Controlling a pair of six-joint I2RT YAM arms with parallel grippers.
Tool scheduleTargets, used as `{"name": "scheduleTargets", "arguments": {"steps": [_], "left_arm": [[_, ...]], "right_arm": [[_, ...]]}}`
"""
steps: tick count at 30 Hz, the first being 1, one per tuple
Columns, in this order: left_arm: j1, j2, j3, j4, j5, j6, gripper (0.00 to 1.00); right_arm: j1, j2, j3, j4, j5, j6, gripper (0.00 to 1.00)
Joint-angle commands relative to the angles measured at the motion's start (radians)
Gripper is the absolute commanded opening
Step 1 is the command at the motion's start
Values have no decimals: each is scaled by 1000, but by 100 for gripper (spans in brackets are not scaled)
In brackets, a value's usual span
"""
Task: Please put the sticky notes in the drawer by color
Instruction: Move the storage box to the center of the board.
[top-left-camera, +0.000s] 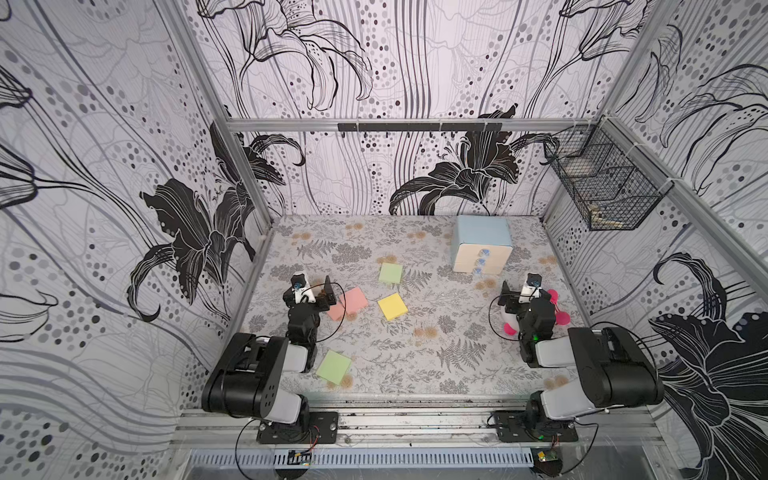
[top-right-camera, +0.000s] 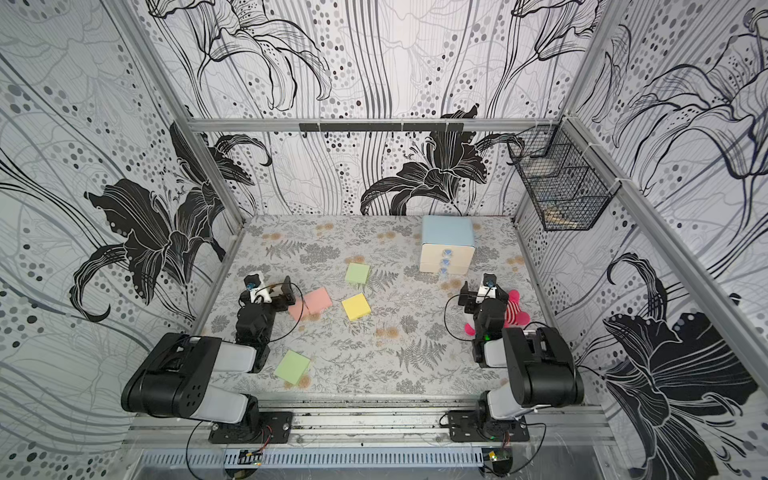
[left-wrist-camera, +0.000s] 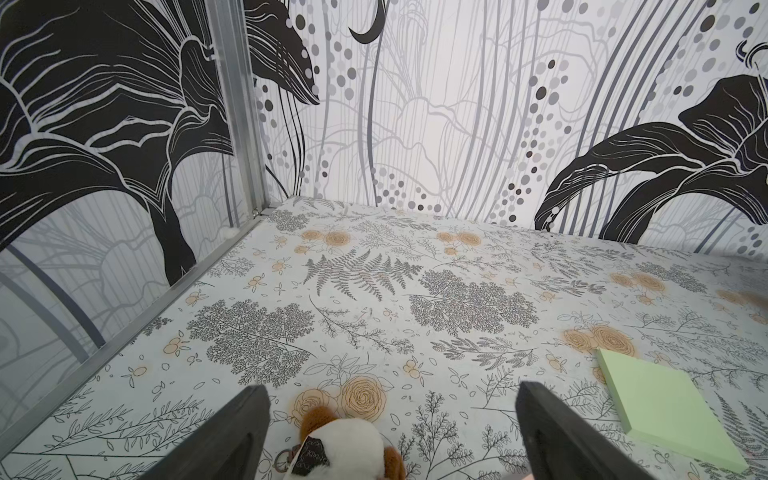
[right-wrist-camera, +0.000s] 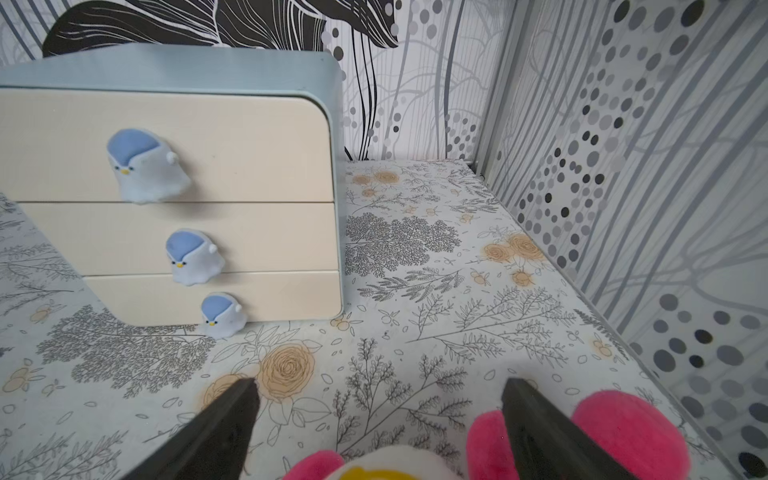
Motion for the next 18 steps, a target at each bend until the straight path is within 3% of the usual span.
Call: {"name": "scheduleTargets", "arguments": {"steps": [1, 18], "left_arm": [[6, 5, 13, 49, 10, 0, 98], [6, -5, 7, 51, -3, -3, 97]], "right_arm": [[-4, -2, -3, 19, 8, -5, 97], [-5, -36, 15, -44, 24, 4, 97]]}}
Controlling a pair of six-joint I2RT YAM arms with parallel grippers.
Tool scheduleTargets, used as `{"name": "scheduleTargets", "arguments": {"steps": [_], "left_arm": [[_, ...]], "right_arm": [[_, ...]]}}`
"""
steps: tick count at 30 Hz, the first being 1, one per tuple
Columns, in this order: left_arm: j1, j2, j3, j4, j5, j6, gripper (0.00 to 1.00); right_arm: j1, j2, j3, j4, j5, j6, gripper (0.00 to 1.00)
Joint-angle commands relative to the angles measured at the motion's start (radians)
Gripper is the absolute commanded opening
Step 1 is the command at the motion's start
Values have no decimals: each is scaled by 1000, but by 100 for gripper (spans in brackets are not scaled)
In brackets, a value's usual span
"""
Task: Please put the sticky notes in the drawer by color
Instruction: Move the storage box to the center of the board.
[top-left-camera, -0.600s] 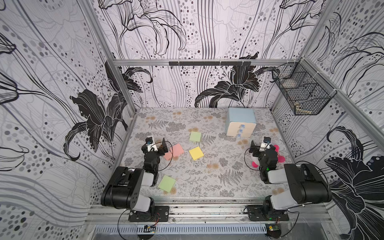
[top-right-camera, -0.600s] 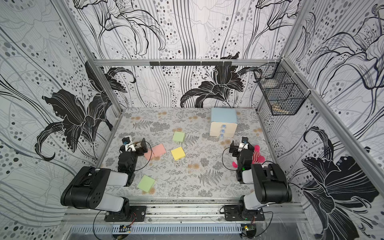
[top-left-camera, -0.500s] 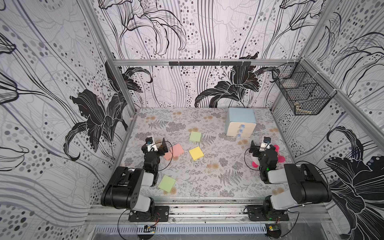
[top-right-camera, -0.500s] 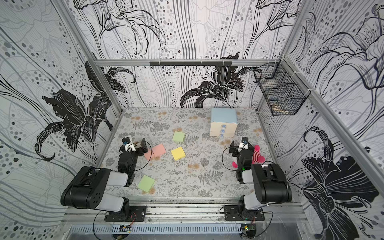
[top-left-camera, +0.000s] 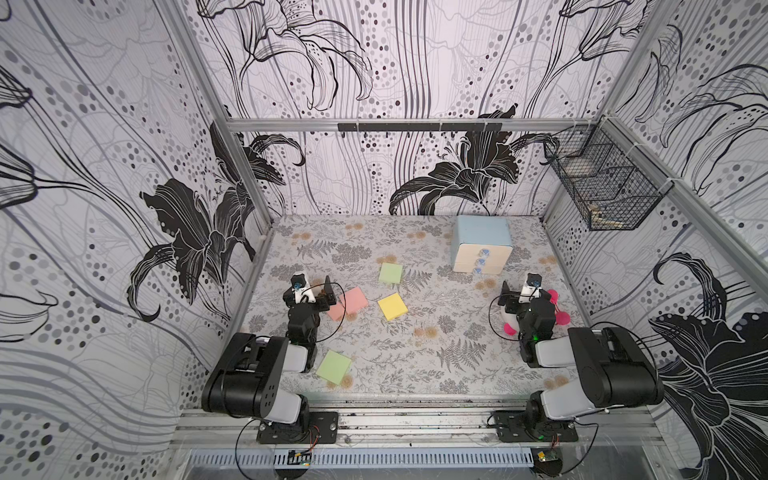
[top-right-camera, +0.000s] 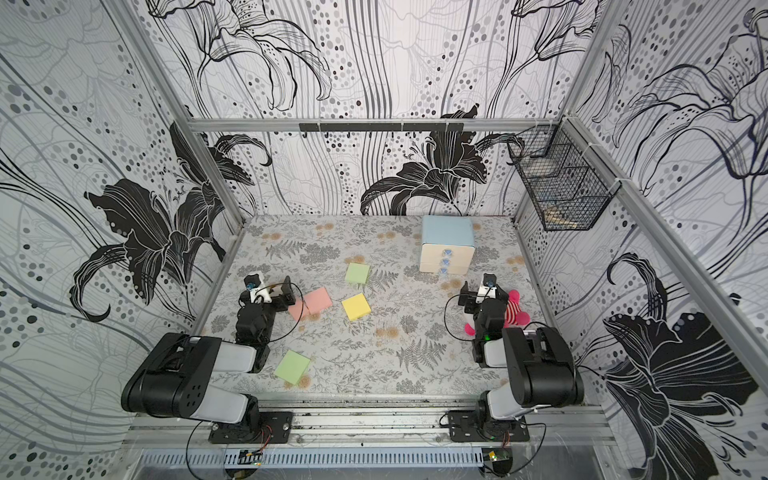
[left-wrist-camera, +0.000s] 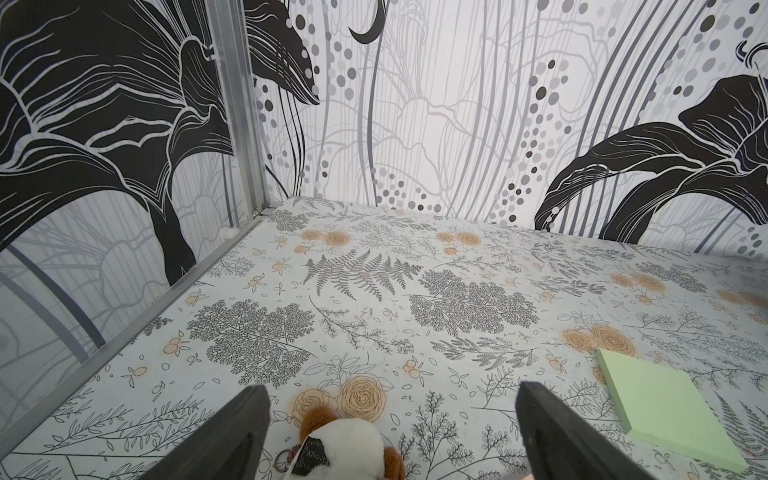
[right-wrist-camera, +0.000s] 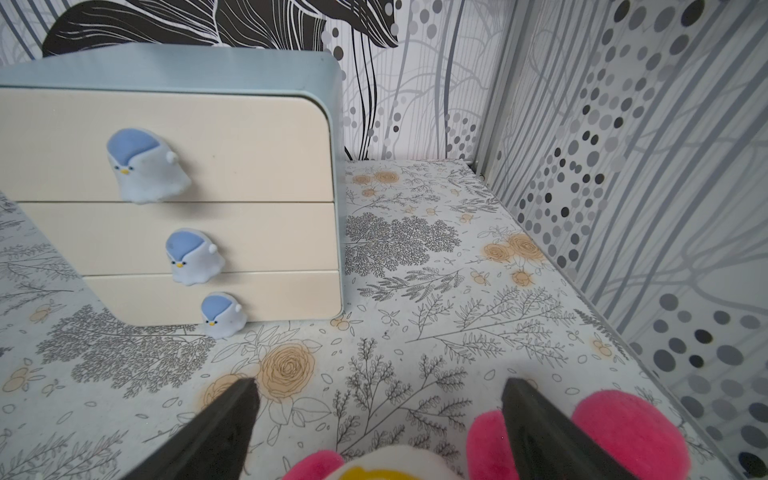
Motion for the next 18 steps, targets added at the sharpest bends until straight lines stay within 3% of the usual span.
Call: {"name": "scheduleTargets", "arguments": {"steps": [1, 6, 11, 16, 18], "left_arm": [[7, -20, -1, 54, -2, -1, 97], [5, -143, -77, 91, -38, -8, 97], [-1, -323, -51, -92, -31, -8, 97], [-64, -395, 59, -288, -19, -41, 97], [-111, -385, 109, -336, -23, -72, 98]], "right_arm": [[-4, -54, 15, -44, 13, -3, 97], [-5, -268, 37, -296, 5, -18, 97], [-5, -491, 37, -444, -15, 58, 97], [-4, -564, 138, -571, -201, 131, 97], [-5, -558, 192, -628, -192, 241, 97]]}}
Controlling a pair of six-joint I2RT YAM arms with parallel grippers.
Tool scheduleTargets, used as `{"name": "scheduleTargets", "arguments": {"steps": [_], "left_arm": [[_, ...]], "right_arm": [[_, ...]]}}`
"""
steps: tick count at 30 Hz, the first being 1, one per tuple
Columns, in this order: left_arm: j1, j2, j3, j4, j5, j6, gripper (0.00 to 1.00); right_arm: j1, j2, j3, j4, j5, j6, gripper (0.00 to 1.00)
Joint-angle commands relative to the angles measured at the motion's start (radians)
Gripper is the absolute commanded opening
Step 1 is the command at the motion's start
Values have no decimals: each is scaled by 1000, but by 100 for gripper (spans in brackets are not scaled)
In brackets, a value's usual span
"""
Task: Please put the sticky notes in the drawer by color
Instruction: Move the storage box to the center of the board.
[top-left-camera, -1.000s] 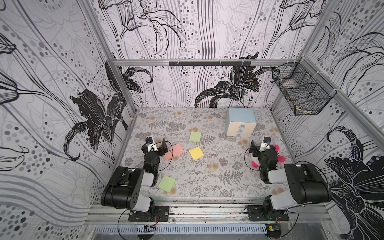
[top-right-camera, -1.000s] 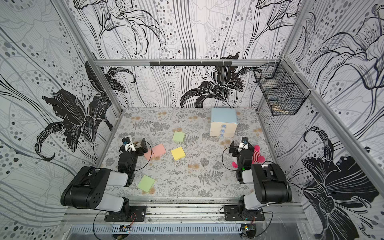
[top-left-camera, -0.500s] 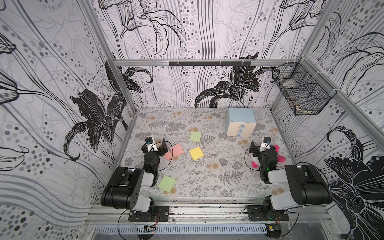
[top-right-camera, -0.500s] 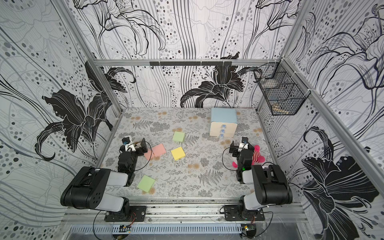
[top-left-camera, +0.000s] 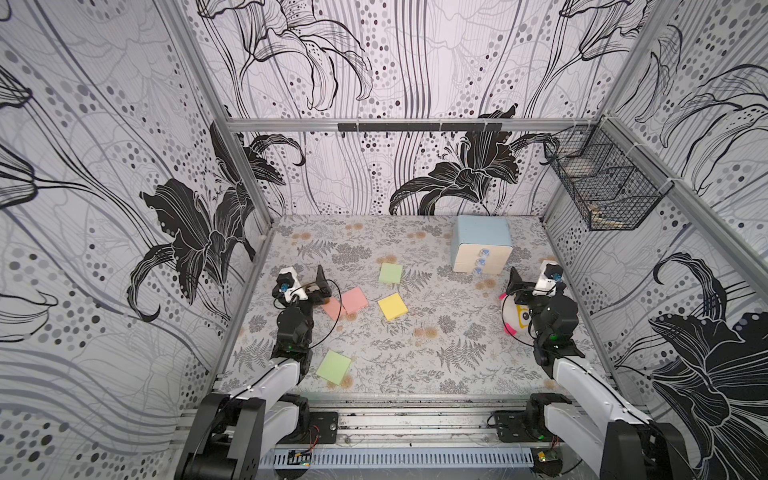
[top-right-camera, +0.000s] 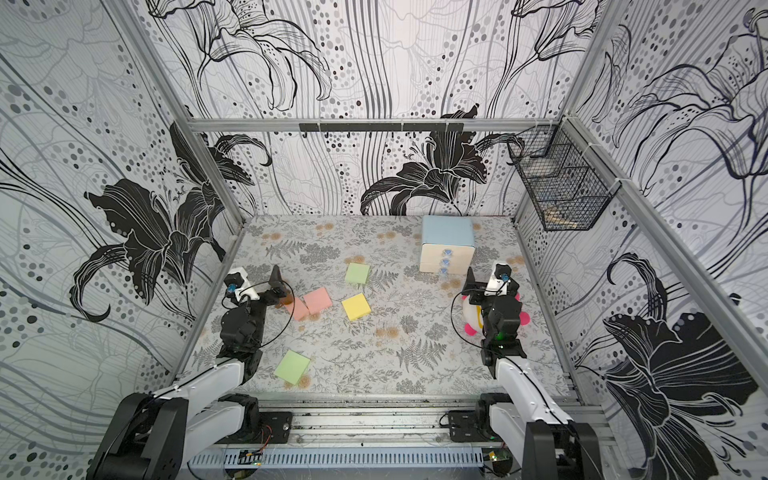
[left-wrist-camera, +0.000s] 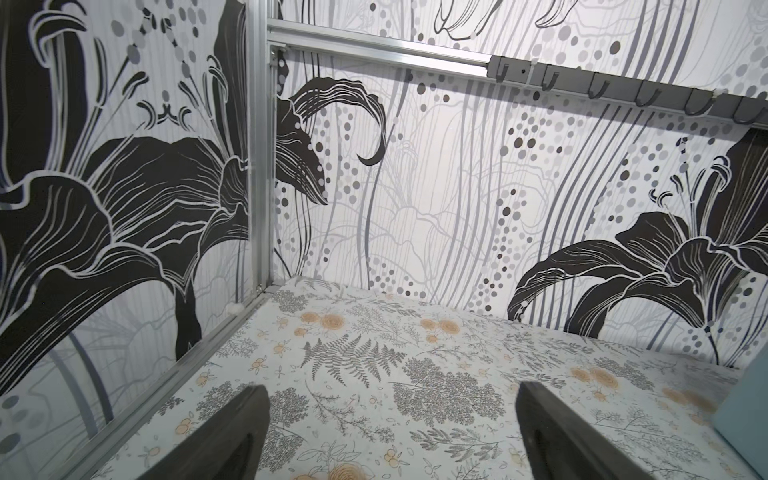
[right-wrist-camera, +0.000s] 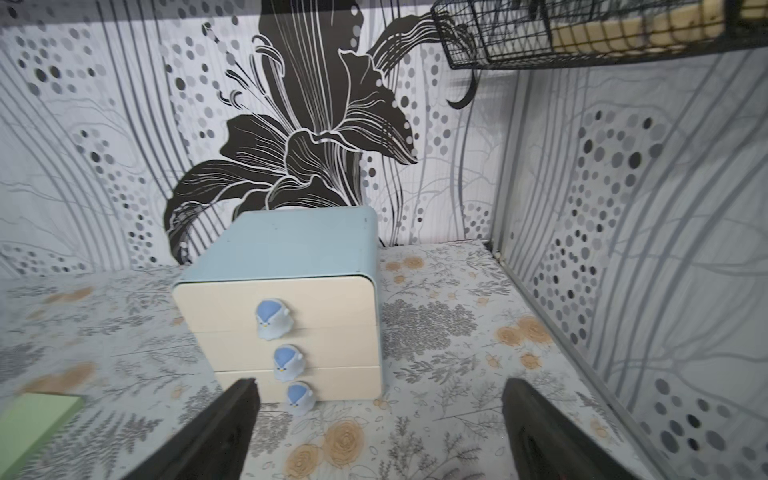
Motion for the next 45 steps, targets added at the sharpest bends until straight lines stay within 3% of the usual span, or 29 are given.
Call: {"name": "scheduleTargets", "arguments": {"steps": [1, 3, 12, 19, 24, 31, 39, 45], "left_arm": [[-74, 14, 94, -132, 4, -67, 98], [-126, 59, 150, -153, 12, -101, 97], [-325, 387, 439, -150, 76, -219, 97], [-394, 518, 557, -162, 139, -277, 98], [-408, 567, 594, -169, 159, -292, 98], [-416, 618, 647, -185, 179, -289, 97], [-414, 621, 656, -202, 185, -277, 98], [-414, 594, 642, -235, 182, -291, 97]], "right_arm": [[-3, 2, 108, -167, -45, 199, 97], [-3, 41, 160, -202, -27, 245, 97], [-5, 313, 384, -172, -22, 217, 97], [-5, 543, 599, -252, -52, 193, 97], [-8, 668, 685, -253, -69, 215, 99], [-14, 826, 789, -258, -161, 252, 91], [-9, 889, 864, -371, -357, 158, 84], [12, 886, 861, -407, -385, 143, 78]]}}
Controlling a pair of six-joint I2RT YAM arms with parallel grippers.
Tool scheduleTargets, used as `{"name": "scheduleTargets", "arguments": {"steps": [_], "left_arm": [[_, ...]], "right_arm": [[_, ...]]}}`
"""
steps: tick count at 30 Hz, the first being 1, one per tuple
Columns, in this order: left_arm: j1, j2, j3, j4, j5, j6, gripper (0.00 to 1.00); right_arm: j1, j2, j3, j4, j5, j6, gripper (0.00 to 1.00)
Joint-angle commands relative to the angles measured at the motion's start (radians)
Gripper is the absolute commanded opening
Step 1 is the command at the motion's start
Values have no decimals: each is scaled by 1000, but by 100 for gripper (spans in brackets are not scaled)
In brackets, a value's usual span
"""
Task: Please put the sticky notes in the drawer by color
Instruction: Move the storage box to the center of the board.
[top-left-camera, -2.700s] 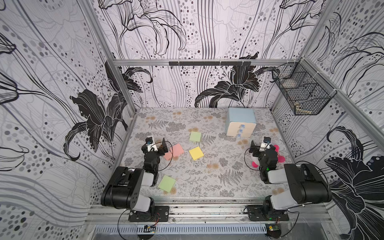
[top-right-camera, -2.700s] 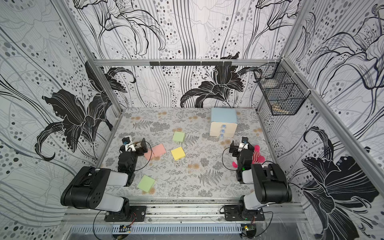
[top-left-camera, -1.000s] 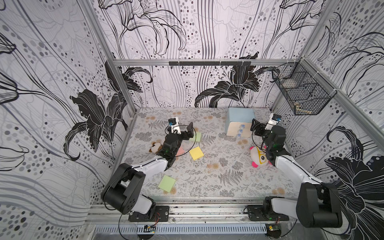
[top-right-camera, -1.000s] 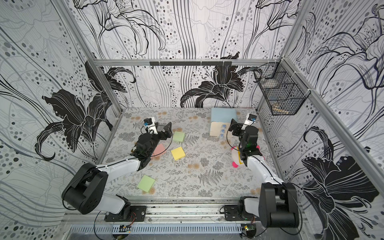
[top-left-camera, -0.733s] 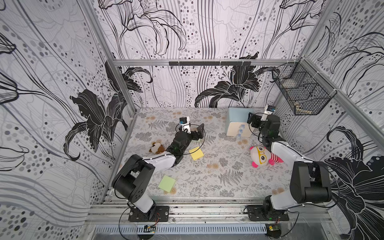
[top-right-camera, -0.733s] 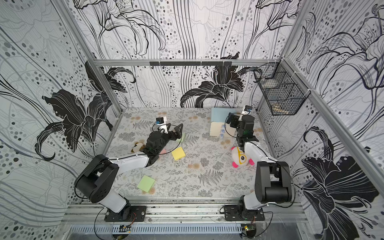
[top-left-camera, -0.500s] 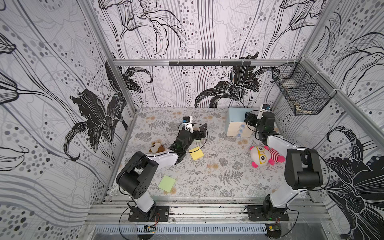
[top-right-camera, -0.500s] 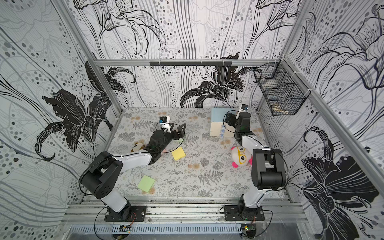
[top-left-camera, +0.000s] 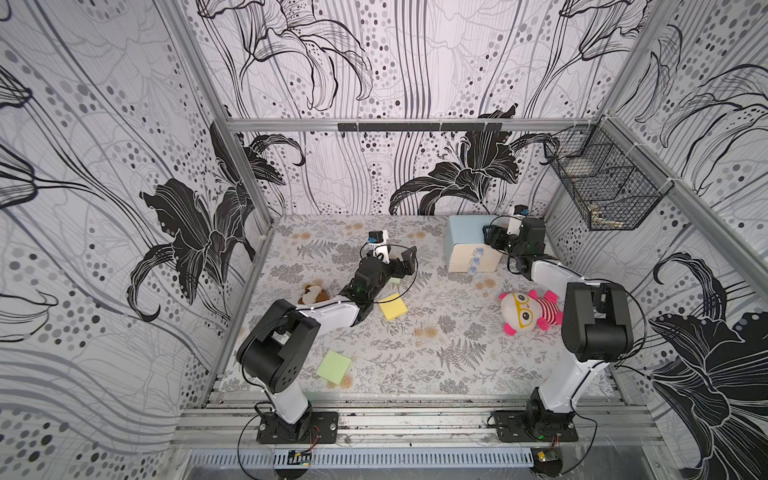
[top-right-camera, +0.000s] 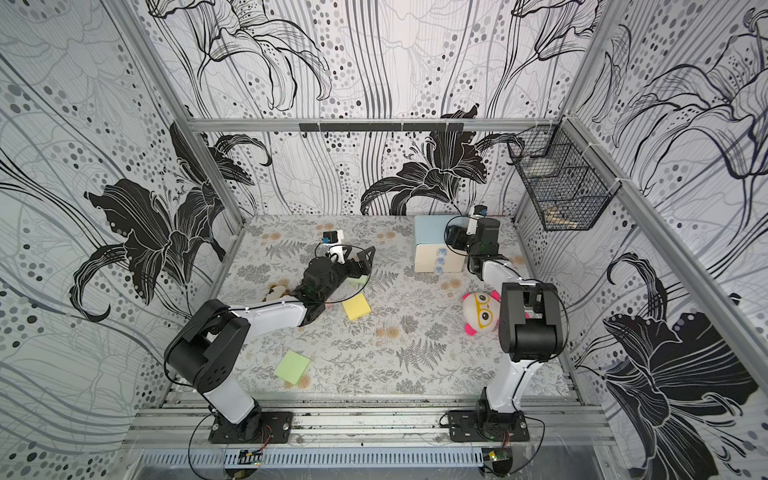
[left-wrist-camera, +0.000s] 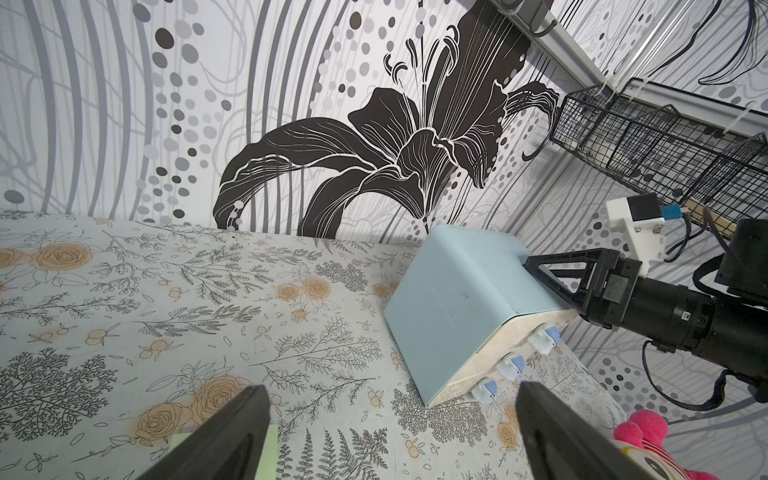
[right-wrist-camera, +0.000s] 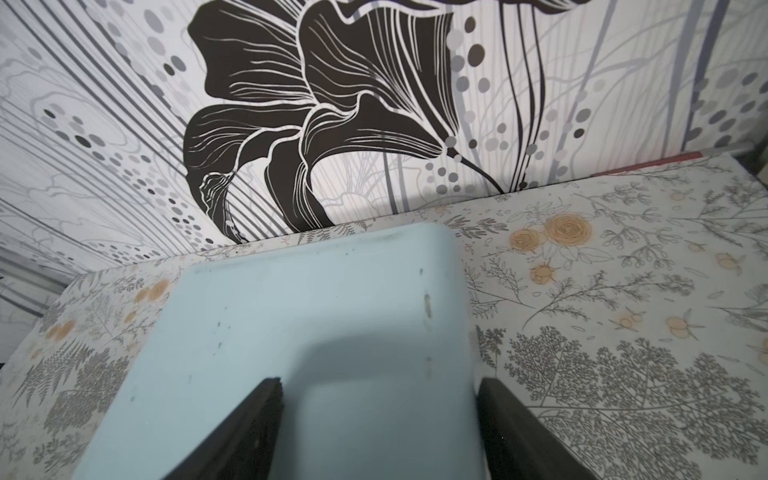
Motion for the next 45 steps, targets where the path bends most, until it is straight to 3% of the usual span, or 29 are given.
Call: {"name": "scheduleTargets", "arguments": {"steps": [1, 8, 13, 16, 24, 33, 39, 42, 45], "left_arm": [[-5, -25, 4, -14, 6, -7, 97], [-4, -46, 11, -81, 9, -33, 97], [-5, -58, 25, -152, 11, -82, 98], [-4, -62, 6, -130, 15, -107, 97], [-3, -60, -4, -124, -14, -126, 97], [11, -59, -4, -86, -50, -206, 97], [77, 48, 238, -387, 24, -331, 97], [82, 87, 309, -443, 33, -320, 99], [88, 128, 382, -503, 59, -322, 91]], "right_arm": [[41, 17, 12, -70, -92, -26, 78], [150, 43, 34, -85, 5, 12, 78], [267, 41, 23, -87, 212, 100, 74], [337, 50, 28, -77, 262, 109, 74], [363, 117, 108, -84, 125, 95, 75], [363, 49, 171, -176, 101, 13, 74], [363, -118, 66, -148, 123, -21, 91], [363, -208, -52, -95, 95, 2, 93], [362, -271, -167, -35, 33, 44, 91]]}}
